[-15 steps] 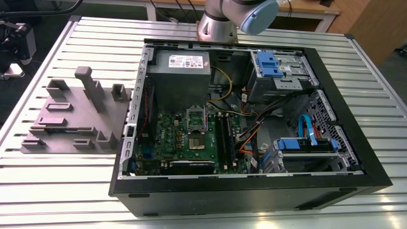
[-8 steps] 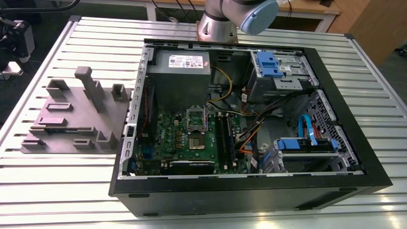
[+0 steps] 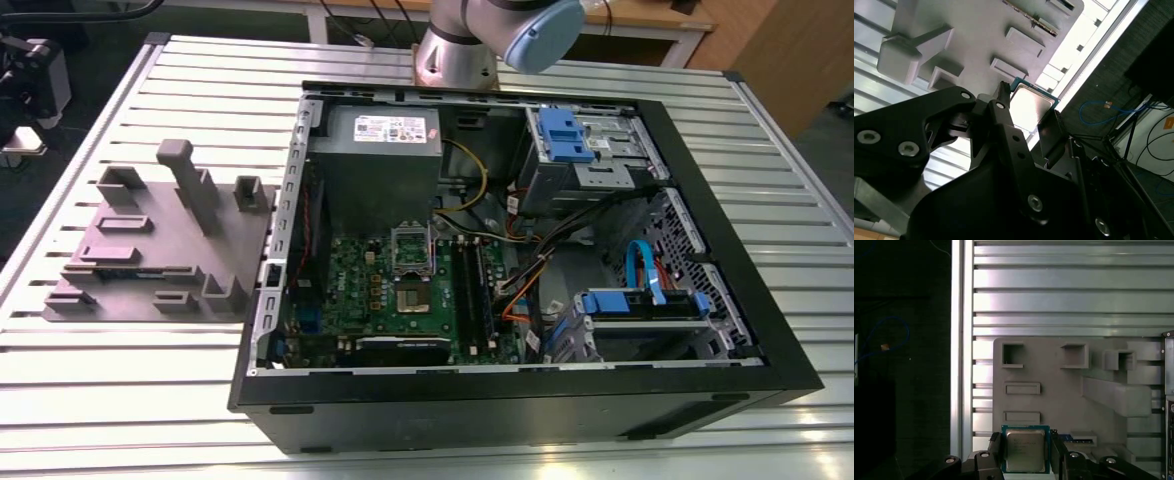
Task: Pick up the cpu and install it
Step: 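Pick up the cpu and move it towards the insertion slot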
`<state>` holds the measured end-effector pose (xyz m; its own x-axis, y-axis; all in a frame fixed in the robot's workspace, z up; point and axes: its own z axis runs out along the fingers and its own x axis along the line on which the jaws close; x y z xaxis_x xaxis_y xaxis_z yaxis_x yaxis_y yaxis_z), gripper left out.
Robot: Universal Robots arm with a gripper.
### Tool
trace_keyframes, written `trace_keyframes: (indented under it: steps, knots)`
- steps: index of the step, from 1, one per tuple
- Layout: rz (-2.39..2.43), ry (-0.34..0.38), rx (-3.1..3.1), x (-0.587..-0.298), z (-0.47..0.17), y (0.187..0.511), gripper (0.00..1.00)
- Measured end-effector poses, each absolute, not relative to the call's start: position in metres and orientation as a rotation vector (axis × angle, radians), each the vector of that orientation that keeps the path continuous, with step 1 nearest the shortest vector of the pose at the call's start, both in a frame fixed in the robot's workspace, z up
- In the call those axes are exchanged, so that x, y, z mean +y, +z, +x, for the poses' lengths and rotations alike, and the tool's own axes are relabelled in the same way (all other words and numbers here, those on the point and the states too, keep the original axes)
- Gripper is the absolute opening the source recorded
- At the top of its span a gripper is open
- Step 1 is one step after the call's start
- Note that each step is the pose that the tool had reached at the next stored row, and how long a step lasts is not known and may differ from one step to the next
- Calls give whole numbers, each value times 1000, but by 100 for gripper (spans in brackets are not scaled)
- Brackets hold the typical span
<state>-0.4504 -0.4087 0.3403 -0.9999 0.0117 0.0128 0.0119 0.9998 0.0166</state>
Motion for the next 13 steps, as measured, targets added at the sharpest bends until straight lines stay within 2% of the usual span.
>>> trace_keyframes:
  steps: [13]
  knots:
    - [-18, -26, -3129, -409, -450, 345, 47]
